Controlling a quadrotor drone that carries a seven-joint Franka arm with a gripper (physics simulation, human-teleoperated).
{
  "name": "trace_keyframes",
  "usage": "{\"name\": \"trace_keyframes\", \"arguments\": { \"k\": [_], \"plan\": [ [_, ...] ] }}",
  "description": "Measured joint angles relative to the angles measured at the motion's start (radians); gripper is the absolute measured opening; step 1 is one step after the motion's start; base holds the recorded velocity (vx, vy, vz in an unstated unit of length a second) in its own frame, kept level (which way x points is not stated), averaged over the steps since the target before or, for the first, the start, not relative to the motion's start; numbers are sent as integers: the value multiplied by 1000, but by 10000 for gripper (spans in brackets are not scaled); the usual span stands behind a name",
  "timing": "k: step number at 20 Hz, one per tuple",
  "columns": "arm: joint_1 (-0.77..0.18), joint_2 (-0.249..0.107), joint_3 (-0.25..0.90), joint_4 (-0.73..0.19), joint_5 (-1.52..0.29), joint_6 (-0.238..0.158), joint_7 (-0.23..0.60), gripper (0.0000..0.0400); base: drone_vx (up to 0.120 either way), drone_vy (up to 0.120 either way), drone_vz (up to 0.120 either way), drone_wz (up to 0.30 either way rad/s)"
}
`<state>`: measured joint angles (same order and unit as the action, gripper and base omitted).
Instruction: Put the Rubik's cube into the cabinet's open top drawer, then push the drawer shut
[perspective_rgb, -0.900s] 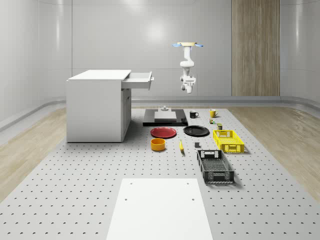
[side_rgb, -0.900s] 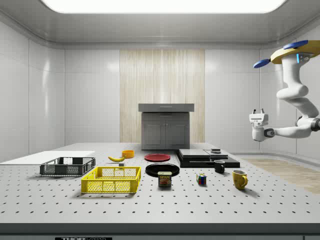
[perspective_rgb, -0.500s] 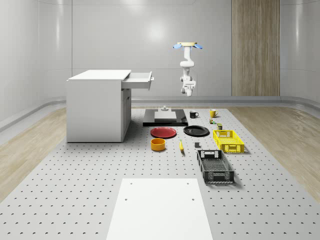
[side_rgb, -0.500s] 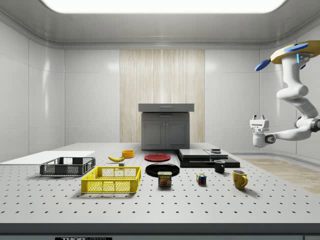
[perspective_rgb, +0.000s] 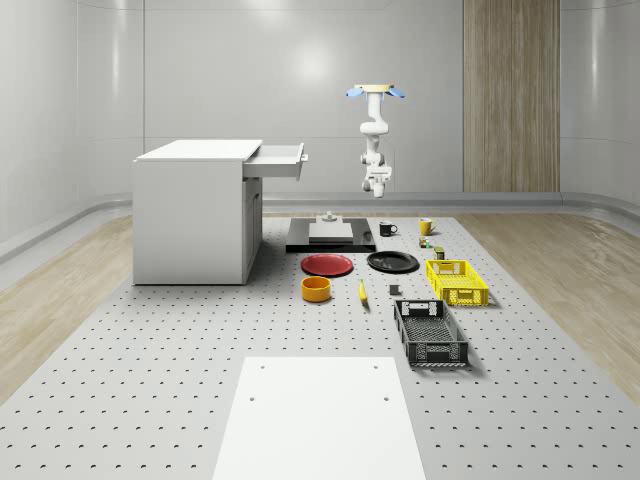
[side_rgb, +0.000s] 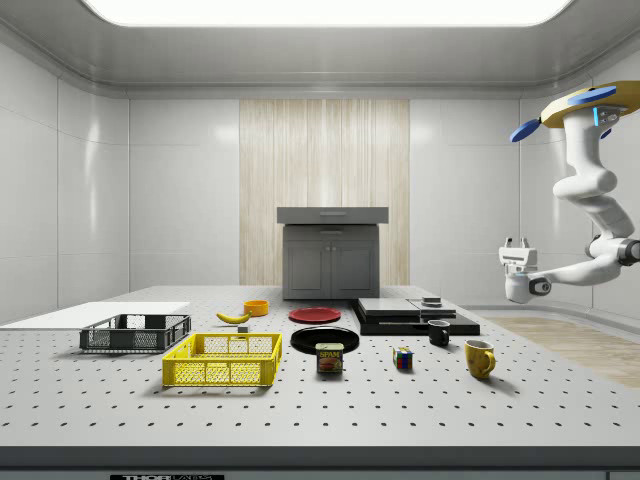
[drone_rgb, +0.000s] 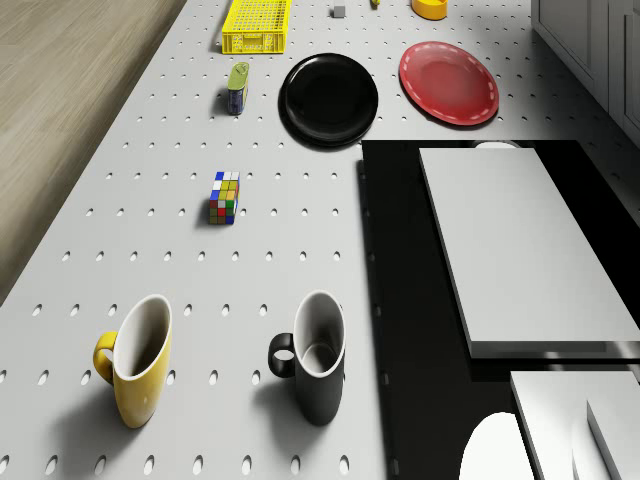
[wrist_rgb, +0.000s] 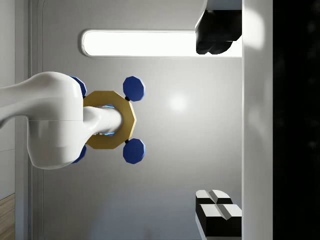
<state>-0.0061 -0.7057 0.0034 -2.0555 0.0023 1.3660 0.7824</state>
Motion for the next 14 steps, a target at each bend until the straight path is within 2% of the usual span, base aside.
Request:
{"name": "trace_keyframes", "arguments": {
  "k": [3,14],
  "plan": [
    [0,3,0,8,0,-3,0,400,13,93,0,0],
    [-2,1,1,12,0,0,-1,400,120,120,0,0]
  ]
}}
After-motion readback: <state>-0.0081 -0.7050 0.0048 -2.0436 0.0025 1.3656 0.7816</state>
